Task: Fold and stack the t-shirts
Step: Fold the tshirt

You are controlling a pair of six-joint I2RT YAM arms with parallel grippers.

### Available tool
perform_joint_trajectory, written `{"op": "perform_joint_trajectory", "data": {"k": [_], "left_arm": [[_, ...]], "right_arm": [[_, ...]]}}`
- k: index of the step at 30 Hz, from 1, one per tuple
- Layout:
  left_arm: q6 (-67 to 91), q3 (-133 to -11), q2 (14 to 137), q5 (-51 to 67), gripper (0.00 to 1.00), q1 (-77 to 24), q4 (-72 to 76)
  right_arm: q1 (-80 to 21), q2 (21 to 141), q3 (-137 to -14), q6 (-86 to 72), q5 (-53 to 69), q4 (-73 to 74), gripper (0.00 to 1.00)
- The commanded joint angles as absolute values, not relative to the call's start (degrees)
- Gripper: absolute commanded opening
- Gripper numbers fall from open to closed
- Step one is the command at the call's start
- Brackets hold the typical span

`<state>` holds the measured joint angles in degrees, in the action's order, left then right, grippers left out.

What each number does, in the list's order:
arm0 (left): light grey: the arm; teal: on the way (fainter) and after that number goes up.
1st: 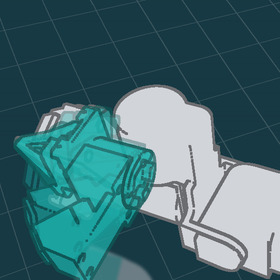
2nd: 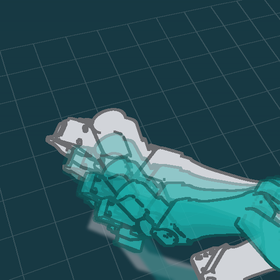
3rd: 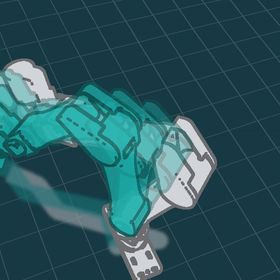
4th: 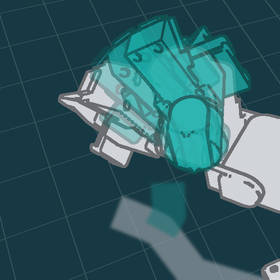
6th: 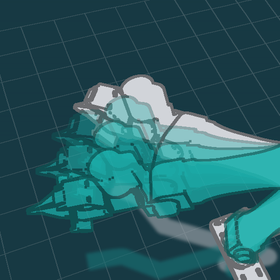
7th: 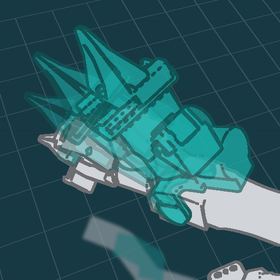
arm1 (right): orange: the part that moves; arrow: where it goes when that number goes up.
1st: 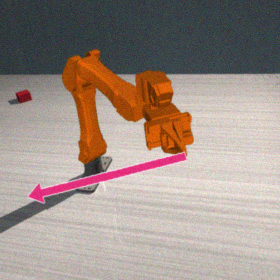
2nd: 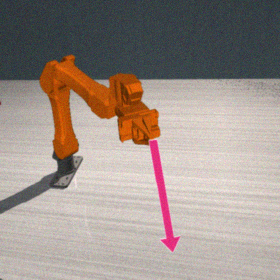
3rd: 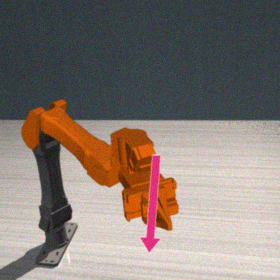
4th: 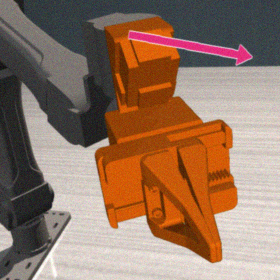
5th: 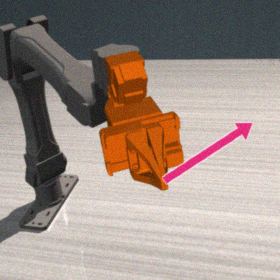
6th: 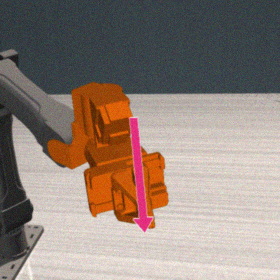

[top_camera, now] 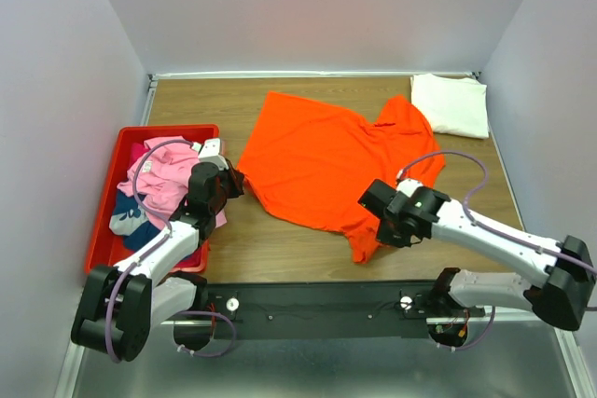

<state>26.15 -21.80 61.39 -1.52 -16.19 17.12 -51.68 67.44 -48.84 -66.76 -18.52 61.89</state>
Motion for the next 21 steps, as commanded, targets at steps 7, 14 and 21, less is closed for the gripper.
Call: {"op": "perform_joint_trajectory", "data": {"k": [7,14,21], "left_arm": [[25.6,-21.4,61.6,-2.5,0.0,-15.9,18.4],[25.7,-21.3,61.3,-2.5,0.0,-15.8,18.4],[25.7,-21.3,61.3,-2.4,0.0,-15.8,18.4]], "right_arm": [[-52.0,69.4,-59.4,-61.1,-28.3,57.4,0.05],[-51.9,88.0,-69.6,-53.3,-35.5,54.3,0.09],[-49.1,96.7,-78.0,-45.0,-36.4,47.0,0.11]]}}
